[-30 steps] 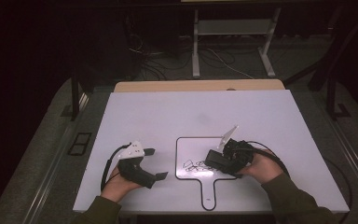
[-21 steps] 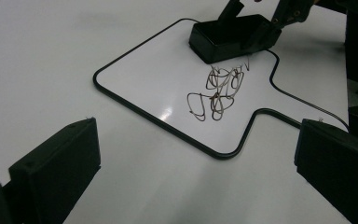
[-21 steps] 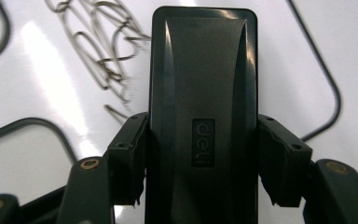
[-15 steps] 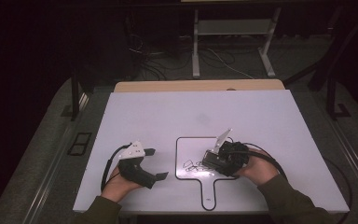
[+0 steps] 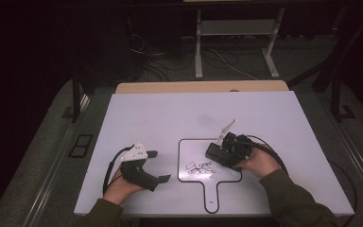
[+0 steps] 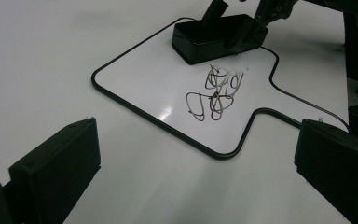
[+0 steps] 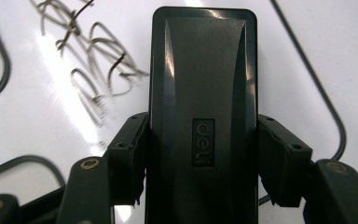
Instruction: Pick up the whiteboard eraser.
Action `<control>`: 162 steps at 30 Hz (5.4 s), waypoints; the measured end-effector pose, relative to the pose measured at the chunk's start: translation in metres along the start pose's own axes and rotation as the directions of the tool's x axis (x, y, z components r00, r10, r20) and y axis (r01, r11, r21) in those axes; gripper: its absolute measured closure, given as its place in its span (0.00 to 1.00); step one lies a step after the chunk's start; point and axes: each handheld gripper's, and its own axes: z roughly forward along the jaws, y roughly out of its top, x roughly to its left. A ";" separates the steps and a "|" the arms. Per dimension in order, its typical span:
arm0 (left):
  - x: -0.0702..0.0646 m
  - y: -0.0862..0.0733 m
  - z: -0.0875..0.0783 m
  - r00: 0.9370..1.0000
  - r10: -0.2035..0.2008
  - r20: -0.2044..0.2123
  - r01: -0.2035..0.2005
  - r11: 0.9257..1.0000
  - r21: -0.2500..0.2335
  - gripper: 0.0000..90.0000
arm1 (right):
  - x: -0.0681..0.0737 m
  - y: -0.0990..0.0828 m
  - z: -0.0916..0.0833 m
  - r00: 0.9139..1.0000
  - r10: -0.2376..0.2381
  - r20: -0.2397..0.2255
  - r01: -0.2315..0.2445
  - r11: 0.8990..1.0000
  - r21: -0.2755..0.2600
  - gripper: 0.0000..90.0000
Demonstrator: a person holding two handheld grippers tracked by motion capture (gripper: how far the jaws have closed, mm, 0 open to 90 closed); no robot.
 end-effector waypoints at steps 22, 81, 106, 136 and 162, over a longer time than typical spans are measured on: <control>-0.001 0.000 0.000 1.000 0.002 0.003 -0.002 1.000 -0.002 0.00 | 0.037 0.028 0.009 0.988 -0.119 -0.101 0.119 0.993 -0.011 0.43; 0.000 0.000 -0.001 1.000 0.005 0.002 -0.005 1.000 -0.001 0.00 | 0.023 0.017 0.004 0.996 -0.086 -0.002 0.086 0.996 0.036 0.43; 0.000 0.001 -0.001 1.000 0.003 0.001 -0.003 1.000 0.001 0.00 | 0.047 0.023 0.005 0.991 -0.127 -0.045 0.128 0.991 0.029 0.43; -0.001 0.000 0.000 1.000 0.005 0.003 -0.005 1.000 0.000 0.00 | 0.045 0.041 0.012 0.990 -0.128 -0.056 0.130 0.991 0.037 0.43; 0.000 0.000 0.000 1.000 0.009 0.005 -0.009 1.000 0.004 0.00 | 0.040 0.066 0.023 0.993 -0.109 -0.050 0.111 0.994 0.022 0.43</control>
